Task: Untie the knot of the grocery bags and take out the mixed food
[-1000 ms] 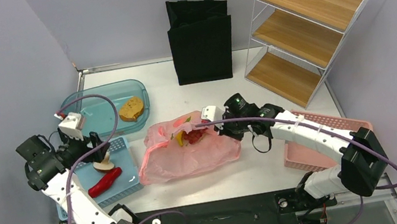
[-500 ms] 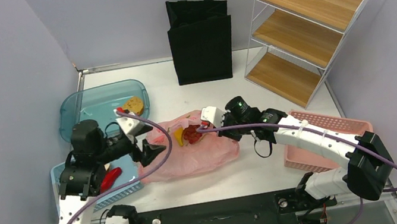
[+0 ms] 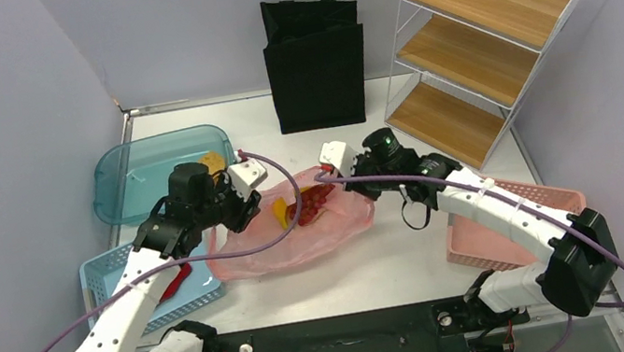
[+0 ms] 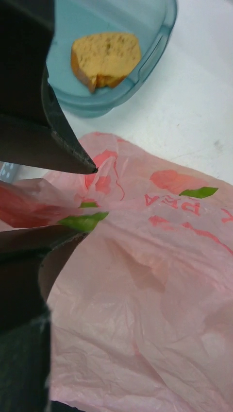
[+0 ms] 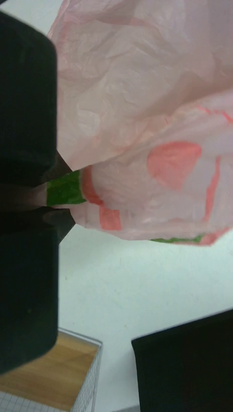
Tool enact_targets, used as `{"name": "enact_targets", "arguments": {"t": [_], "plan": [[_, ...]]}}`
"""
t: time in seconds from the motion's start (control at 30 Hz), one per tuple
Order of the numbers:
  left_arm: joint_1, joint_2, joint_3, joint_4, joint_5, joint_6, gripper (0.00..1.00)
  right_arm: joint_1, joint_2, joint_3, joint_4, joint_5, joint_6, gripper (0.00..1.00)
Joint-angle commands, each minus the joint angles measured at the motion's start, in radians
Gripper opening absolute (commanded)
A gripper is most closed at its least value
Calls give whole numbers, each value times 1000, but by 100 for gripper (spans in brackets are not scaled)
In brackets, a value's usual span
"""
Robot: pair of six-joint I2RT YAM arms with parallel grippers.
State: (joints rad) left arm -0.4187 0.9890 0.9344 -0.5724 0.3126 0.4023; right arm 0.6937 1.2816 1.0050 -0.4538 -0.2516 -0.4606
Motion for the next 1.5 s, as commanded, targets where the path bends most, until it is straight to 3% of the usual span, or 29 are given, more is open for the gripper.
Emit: {"name": "enact_targets", "arguments": {"t": [0.0,0.03,0.07,0.1,0.13,0.2,0.27,0.37,0.43,0.57,0.73,0.83,0.9,1.03,1.13,1.27,1.37,1.43,1.47], "plan": [[-2,60,67,-10,8,-84,31,-51,25,124,23,-48,-30,3],[9,66,72,-9,14,-106,19,-60,35,153,9,-52,-28,9],[15,74,83,-2,35,-153,11,-62,38,168,0,-54,-18,23],[31,75,87,4,49,-176,1,-65,32,197,-20,-64,-10,30],[44,75,96,15,86,-224,0,-66,23,211,-26,-73,13,41],[55,70,104,33,137,-280,0,-59,-44,210,-2,-104,51,54],[56,65,105,48,172,-325,0,-21,-106,195,36,-97,68,60],[64,71,104,67,189,-381,0,76,-172,176,76,-91,58,59],[83,77,98,87,198,-428,0,134,-198,168,97,-98,31,51],[121,105,106,102,213,-485,0,239,-184,166,121,-63,-77,48],[124,109,120,88,217,-482,0,268,-76,267,104,12,-45,57],[138,89,119,54,212,-472,0,222,-49,269,21,-2,-50,33],[173,74,110,38,225,-478,0,164,-61,223,-19,-17,-65,27],[295,40,74,21,309,-483,0,43,-80,147,-115,-34,-132,30],[334,4,38,31,338,-477,0,-7,-84,114,-142,-53,-168,10],[335,-29,-5,73,355,-515,0,-43,-23,209,-143,-75,-189,1],[335,-41,-23,121,357,-571,0,-64,91,361,-143,-124,-126,5],[335,-42,-25,147,349,-594,0,-76,155,480,-161,-167,-57,20],[335,-42,-25,151,341,-607,0,-80,172,542,-180,-193,-23,34]]}}
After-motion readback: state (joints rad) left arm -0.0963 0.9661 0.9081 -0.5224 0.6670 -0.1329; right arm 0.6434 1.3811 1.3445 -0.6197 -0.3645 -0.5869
